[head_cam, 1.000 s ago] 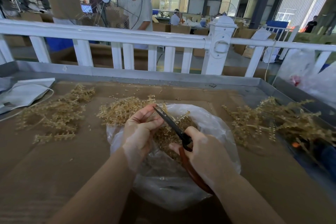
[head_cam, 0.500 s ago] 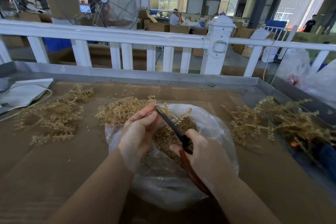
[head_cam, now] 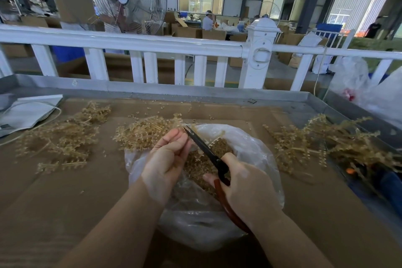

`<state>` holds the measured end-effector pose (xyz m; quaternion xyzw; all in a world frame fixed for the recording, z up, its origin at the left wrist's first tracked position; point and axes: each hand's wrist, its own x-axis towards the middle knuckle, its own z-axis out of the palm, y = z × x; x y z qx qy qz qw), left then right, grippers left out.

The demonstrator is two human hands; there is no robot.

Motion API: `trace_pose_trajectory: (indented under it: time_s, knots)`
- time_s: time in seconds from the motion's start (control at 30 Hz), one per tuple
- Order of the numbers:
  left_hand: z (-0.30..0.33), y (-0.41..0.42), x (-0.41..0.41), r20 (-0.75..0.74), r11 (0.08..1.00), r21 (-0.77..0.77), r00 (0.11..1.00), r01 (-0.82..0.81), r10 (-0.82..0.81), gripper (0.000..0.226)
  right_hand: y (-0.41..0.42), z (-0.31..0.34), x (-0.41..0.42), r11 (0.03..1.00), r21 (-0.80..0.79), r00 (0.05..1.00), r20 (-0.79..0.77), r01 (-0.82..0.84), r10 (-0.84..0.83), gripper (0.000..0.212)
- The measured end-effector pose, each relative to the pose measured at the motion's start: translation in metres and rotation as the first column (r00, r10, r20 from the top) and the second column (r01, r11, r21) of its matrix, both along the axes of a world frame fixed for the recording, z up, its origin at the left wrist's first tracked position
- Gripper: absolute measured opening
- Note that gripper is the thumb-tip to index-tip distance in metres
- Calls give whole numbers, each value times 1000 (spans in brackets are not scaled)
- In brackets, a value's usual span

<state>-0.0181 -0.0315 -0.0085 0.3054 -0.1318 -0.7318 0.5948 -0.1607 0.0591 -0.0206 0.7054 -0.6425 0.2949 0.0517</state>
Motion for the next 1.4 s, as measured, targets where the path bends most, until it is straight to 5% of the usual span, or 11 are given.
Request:
trace_pose_trajectory:
  time_s: [0.97, 1.4]
  knots:
    - [-13, 0, -6, 79, 997, -9, 994, 78, -77, 27, -15, -7, -3, 988, 143, 995, 81, -66, 54, 33]
    - [-16, 0, -4, 208, 987, -104, 973, 121, -97, 30, -10, -10, -8, 996, 61, 998, 9, -58, 57, 31]
